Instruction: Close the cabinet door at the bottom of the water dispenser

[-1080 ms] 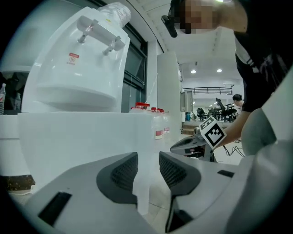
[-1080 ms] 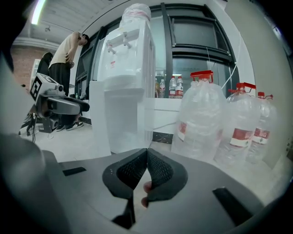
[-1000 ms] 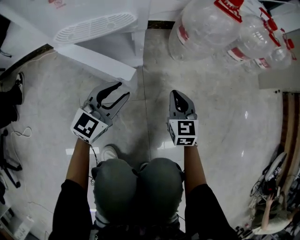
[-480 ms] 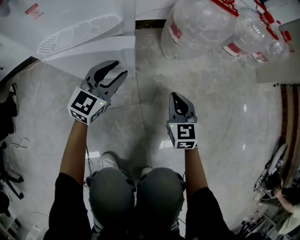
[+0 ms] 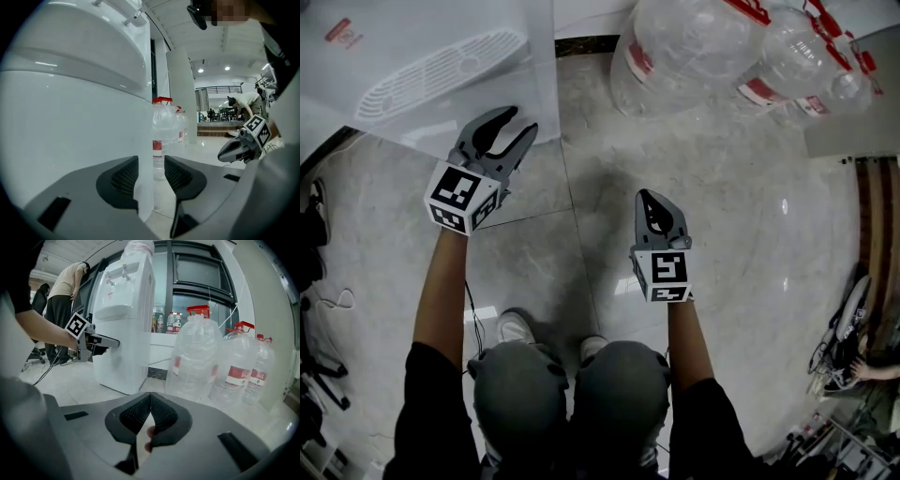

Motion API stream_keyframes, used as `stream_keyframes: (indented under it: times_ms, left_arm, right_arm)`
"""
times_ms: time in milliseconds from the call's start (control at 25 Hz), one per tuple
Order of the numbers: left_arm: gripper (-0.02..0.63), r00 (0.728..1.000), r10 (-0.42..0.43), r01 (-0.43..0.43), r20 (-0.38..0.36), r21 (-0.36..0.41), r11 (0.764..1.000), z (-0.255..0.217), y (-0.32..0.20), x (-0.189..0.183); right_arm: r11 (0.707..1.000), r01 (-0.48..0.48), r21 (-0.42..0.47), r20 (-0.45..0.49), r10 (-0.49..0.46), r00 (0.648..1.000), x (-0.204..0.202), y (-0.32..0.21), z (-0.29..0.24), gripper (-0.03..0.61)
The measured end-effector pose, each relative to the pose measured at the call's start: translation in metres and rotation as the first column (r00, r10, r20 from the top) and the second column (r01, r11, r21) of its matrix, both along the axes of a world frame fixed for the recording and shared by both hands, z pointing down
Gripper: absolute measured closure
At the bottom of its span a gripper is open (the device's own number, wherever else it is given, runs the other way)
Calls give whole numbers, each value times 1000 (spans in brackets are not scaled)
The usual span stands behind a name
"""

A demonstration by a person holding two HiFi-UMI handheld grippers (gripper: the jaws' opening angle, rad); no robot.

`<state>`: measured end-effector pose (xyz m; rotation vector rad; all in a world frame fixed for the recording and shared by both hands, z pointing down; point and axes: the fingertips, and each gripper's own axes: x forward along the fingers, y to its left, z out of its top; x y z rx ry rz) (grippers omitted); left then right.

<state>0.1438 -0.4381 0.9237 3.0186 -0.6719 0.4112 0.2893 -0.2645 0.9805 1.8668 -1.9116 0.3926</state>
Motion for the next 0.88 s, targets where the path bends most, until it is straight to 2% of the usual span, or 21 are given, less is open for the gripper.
stream_keyframes:
  times_ms: [160, 480, 680, 880]
  left_arm:
    - [450, 1000, -14, 14, -5, 3, 1000, -4, 8, -2]
    - [544, 996, -90, 90, -11, -32, 995, -18, 19, -25]
    - [591, 991, -132, 132, -8, -23, 991, -36, 25, -40]
    - [598, 986, -164, 164, 3, -26, 986, -54, 33, -59]
  right_arm:
    - [1000, -1, 10, 3, 1, 1000, -4, -3, -7, 566]
    - [999, 26, 27, 25, -27, 999, -24, -10, -29, 566]
    - [998, 38, 50, 47, -41, 998, -36, -18, -47, 566]
    - [996, 55, 65, 59, -59, 997, -54, -22, -69, 566]
